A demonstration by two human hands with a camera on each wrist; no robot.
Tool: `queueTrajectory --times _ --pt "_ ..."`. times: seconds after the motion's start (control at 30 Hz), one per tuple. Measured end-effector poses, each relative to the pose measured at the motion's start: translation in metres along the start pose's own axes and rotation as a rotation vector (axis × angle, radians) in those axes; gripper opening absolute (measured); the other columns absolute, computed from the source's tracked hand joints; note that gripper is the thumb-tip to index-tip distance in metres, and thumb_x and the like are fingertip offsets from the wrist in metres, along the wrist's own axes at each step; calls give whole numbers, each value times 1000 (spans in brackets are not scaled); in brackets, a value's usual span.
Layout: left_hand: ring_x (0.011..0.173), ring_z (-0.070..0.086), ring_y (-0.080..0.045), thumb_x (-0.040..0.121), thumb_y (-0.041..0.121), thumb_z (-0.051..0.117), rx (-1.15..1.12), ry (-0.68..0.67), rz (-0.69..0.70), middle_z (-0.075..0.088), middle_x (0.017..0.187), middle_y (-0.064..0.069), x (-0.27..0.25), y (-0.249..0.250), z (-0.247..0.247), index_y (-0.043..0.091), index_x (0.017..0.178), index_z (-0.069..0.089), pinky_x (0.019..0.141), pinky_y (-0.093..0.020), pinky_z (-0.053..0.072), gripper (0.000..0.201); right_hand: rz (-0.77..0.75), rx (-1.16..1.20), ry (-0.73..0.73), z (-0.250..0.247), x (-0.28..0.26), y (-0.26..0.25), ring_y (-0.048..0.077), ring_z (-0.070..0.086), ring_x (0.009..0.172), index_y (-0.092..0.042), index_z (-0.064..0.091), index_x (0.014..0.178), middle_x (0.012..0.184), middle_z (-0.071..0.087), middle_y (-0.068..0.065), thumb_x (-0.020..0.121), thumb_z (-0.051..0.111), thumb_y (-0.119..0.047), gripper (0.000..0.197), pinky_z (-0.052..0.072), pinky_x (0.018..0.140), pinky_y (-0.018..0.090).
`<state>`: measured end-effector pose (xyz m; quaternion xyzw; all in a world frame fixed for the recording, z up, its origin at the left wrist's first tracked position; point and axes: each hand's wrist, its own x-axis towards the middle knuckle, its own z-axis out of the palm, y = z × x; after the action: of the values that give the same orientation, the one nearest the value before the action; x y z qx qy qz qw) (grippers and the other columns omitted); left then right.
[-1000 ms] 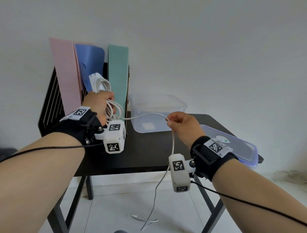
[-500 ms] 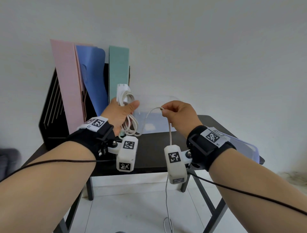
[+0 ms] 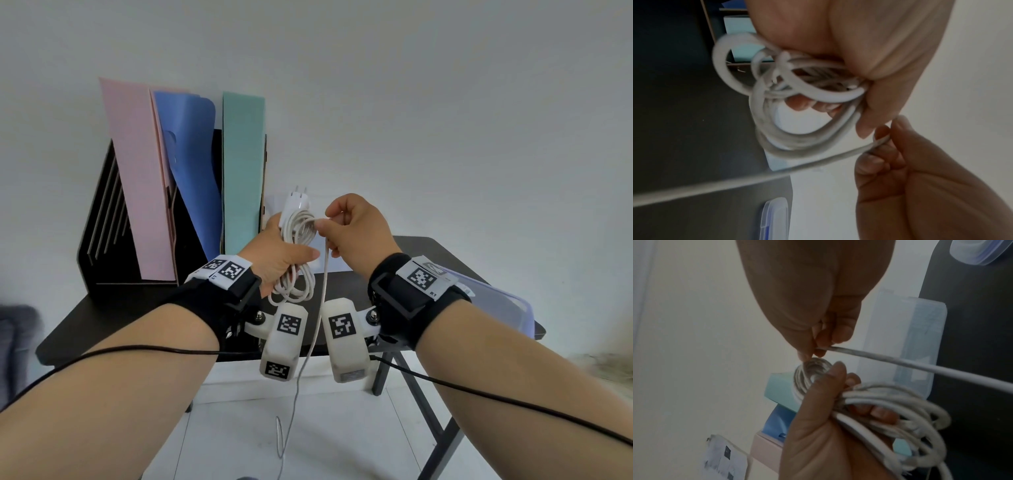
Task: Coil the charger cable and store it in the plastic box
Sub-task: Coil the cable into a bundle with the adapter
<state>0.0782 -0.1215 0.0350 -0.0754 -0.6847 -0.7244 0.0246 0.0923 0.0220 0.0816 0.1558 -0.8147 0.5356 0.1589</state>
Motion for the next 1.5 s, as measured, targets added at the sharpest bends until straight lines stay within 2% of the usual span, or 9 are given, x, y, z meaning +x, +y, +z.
queueTrajectory --times 0.23,0.33,0.4,0.5,0.67,0.83,1.13,1.33,1.5 --pt "52 53 -19 75 0 71 -169 -143 14 56 95 -19 -9 6 3 17 109 58 39 -21 46 39 17 110 -8 4 0 -2 15 53 51 -20 49 82 69 55 6 81 66 -6 21 49 53 27" --pt "80 58 -30 67 2 74 -191 -220 9 70 87 -11 -11 4 4 20 98 67 51 -27 48 37 14 115 1 7 1 -1 16 53 56 -22 49 80 73 54 7 80 65 -5 23 53 55 31" --pt "74 64 -23 69 -2 72 -159 -216 1 71 80 -7 -11 3 4 16 100 64 61 -30 47 37 13 122 6 8 2 0 18 54 58 -21 50 79 72 55 5 80 66 -5 23 54 60 34" --pt "60 63 -15 79 -10 62 -129 -117 8 63 79 -10 -12 2 7 16 98 60 52 -29 48 32 14 162 -12 8 0 1 18 54 56 -18 51 78 66 54 2 81 65 -2 22 54 62 34" --pt "65 60 -23 71 -1 68 -173 64 15 57 78 -13 -8 3 8 10 111 53 66 -38 50 43 131 204 -69 4 -7 12 12 56 60 -14 54 90 77 59 3 89 48 3 19 52 57 20" --pt "51 60 -17 82 -8 60 -314 179 56 55 73 -10 -2 16 9 11 120 47 51 -30 50 44 240 106 -293 6 -21 27 12 57 62 -12 56 109 87 63 4 82 44 13 38 46 52 22" --pt "45 59 -18 84 -5 58 -439 304 117 57 59 -10 6 39 3 4 105 48 49 -29 50 25 257 -160 -437 9 -33 38 4 51 48 -15 62 76 53 62 -9 83 61 -5 12 35 38 5" --pt "41 49 -20 78 -7 57 -484 417 216 47 52 -8 7 60 -17 6 64 48 52 -29 47 20 321 -342 -602 1 -42 51 15 54 66 -18 64 72 73 64 6 80 65 -11 11 44 54 20" --pt "39 45 -22 68 -3 56 -458 533 259 42 55 -11 11 64 -30 2 76 50 48 -27 45 12 280 -308 -405 -4 -40 53 7 56 60 -20 63 73 67 61 -4 85 63 -9 15 54 67 23"
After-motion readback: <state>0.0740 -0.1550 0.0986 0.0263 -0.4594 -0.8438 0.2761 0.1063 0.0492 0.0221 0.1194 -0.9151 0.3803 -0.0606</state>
